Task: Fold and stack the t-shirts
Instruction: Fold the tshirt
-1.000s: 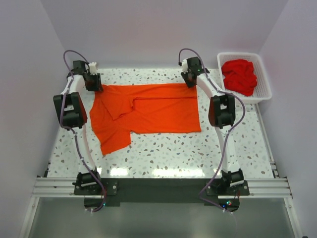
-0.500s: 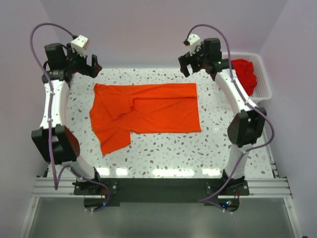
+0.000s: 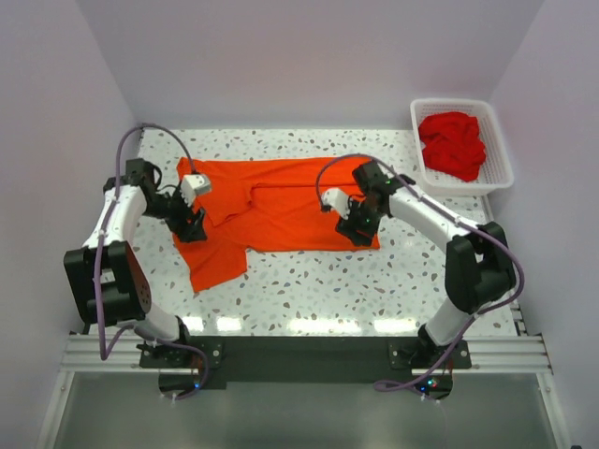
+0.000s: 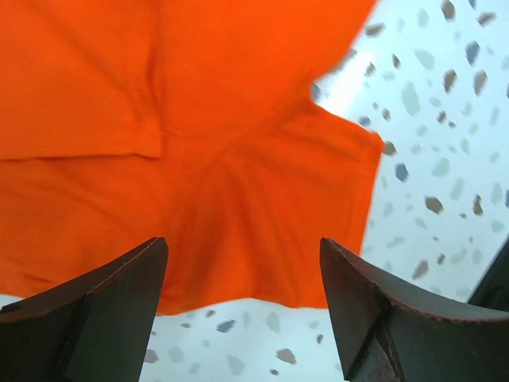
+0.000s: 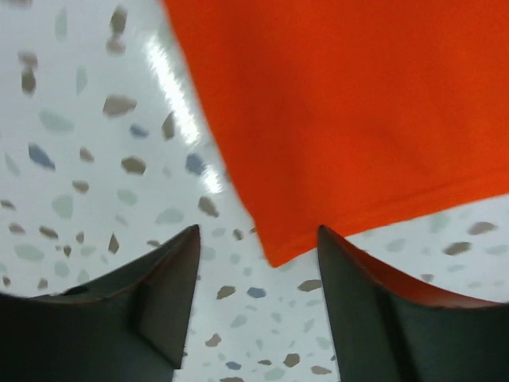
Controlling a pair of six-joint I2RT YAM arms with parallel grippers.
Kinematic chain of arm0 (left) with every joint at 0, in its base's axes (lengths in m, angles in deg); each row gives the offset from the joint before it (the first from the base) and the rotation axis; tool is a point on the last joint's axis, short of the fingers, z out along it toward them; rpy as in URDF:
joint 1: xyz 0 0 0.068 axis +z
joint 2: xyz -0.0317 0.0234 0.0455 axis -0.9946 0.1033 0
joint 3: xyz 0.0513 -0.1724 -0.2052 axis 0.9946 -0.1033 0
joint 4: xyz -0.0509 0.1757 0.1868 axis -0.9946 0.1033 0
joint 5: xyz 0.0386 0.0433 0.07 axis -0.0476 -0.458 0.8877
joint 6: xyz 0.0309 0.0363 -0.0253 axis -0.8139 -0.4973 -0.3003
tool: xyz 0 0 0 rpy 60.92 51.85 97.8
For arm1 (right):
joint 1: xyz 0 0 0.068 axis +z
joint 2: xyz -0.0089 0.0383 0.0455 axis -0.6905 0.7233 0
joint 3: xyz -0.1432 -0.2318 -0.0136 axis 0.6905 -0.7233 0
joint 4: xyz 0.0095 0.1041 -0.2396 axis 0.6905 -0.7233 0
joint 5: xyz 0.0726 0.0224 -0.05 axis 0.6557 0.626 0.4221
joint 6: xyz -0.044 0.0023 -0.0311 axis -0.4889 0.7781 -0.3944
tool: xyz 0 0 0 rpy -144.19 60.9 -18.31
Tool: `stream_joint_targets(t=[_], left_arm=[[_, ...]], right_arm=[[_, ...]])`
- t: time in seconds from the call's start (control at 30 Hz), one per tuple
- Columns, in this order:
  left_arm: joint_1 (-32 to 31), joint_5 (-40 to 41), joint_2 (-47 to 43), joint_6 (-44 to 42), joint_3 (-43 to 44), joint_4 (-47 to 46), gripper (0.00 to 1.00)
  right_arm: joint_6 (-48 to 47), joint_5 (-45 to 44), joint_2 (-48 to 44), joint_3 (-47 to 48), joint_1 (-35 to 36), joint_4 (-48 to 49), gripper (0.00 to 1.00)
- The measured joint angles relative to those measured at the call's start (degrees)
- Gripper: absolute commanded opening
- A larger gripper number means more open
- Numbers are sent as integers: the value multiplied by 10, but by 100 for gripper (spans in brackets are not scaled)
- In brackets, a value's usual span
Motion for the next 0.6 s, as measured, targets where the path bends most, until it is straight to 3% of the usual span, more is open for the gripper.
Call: stream_joint_targets(t=[0.07,0.2,0.6], left_arm=[[0,2,-2,-33,-23,33,78],[-3,13,-11,-67,-46,48,77],[-7,61,-16,-83,-76,35,77]], right_arm=[[-24,-26,0,-63,16,-5,48],[-59,-68,8,-86,16,7,37],[-95,-101,50,-97,10,59,36]])
